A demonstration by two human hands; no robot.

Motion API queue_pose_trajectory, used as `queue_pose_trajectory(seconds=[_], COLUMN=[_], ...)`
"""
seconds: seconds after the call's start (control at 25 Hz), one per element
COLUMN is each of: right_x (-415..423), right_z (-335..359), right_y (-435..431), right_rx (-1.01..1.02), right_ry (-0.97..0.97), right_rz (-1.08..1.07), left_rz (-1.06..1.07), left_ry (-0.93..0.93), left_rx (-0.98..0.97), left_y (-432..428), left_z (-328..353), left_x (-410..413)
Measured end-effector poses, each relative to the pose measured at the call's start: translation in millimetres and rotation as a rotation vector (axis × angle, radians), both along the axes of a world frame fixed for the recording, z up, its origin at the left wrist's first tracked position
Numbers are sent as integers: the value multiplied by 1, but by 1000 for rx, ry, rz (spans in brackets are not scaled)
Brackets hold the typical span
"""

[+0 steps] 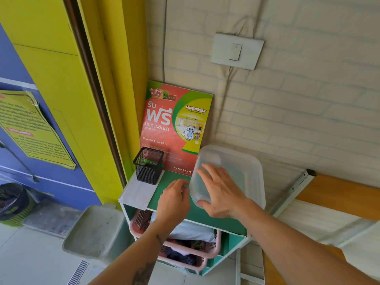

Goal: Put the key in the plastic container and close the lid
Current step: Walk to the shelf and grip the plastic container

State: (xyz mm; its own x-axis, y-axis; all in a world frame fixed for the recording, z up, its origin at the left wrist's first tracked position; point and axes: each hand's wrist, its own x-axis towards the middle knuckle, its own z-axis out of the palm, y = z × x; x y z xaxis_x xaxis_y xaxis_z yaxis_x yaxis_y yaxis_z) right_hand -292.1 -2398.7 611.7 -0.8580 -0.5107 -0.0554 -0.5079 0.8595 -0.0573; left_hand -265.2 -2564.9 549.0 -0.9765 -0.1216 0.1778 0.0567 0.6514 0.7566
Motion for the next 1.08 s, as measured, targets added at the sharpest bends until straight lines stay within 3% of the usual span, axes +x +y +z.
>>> queue_pose_trajectory(seconds=[0.4,1.08], right_x=[0,-4], right_z=[-7,6], right_y=[-3,-9], right_rx=[90,115], right_ry=[-32,-46], right_rz=[-107,-91], left_rz=[-98,-82], left_ry=[-302,-380], left_rx=[315,636], left_y=[-4,3], left_z=[6,11], left_x=[-10,-10])
